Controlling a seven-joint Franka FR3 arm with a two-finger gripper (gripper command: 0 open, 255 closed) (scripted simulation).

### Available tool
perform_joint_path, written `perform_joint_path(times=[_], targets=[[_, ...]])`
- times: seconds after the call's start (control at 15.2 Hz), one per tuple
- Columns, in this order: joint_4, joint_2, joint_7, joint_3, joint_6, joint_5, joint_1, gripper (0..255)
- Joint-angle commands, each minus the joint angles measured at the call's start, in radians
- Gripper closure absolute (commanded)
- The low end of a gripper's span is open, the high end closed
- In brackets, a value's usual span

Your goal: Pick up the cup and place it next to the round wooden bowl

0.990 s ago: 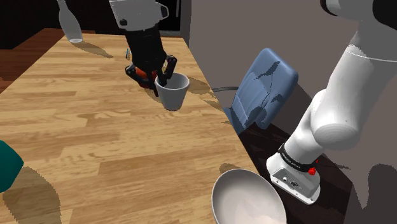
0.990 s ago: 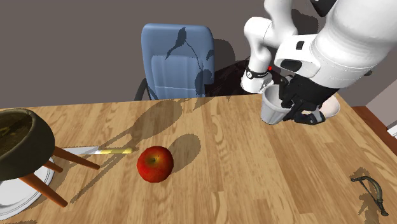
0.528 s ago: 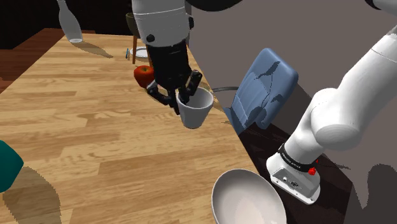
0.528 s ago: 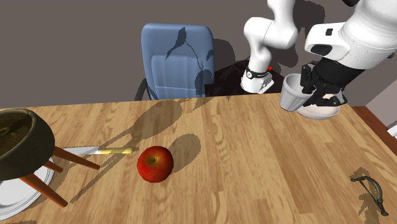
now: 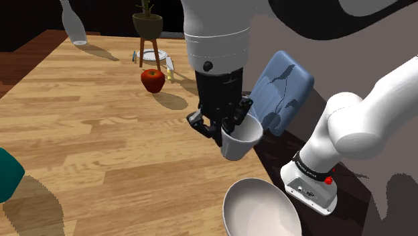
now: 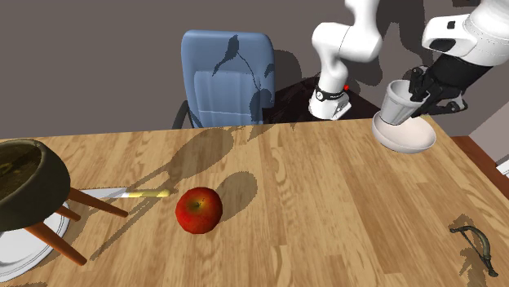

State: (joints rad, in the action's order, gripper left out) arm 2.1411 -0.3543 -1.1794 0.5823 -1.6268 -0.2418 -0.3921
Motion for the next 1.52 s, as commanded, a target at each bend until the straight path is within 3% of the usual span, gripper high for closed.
perform_joint_path(times=[0.0,0.73,1.45], targets=[[0.034,-0.051,-0.021,0.011,0.008,-0.036,-0.025,255],[0.16,-0.295,-0.178,0.089,0.076,-0.229,-0.186,255],[0.151,-0.425,-0.41,0.223,0.128,-0.415,-0.329,255]])
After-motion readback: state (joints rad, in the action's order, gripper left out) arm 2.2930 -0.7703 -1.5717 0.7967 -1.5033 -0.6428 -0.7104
